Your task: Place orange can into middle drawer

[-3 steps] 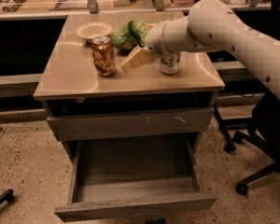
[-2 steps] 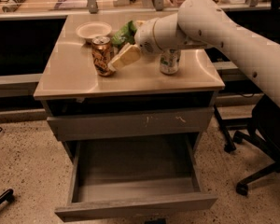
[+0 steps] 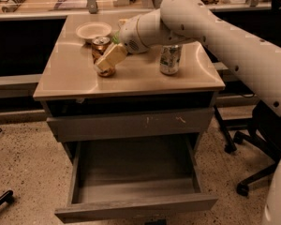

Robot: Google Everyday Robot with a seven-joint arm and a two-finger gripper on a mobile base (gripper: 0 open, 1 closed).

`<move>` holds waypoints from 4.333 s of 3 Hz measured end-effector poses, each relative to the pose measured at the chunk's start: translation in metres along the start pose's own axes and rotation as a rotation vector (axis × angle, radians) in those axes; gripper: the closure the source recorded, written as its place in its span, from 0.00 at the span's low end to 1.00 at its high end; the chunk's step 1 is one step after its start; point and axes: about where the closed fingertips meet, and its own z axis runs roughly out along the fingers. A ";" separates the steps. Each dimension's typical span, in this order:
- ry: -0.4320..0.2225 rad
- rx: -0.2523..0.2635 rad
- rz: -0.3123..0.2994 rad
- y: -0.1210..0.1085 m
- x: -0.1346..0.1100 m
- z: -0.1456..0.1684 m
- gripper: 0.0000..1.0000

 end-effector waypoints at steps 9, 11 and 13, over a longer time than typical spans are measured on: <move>0.006 -0.069 0.040 0.007 0.018 0.050 1.00; -0.096 -0.199 -0.029 0.057 0.002 0.035 1.00; -0.116 -0.302 -0.041 0.143 -0.023 -0.033 1.00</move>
Offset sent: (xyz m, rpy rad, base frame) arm -0.0085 -0.0083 -0.0217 -0.0067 0.0518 -0.0350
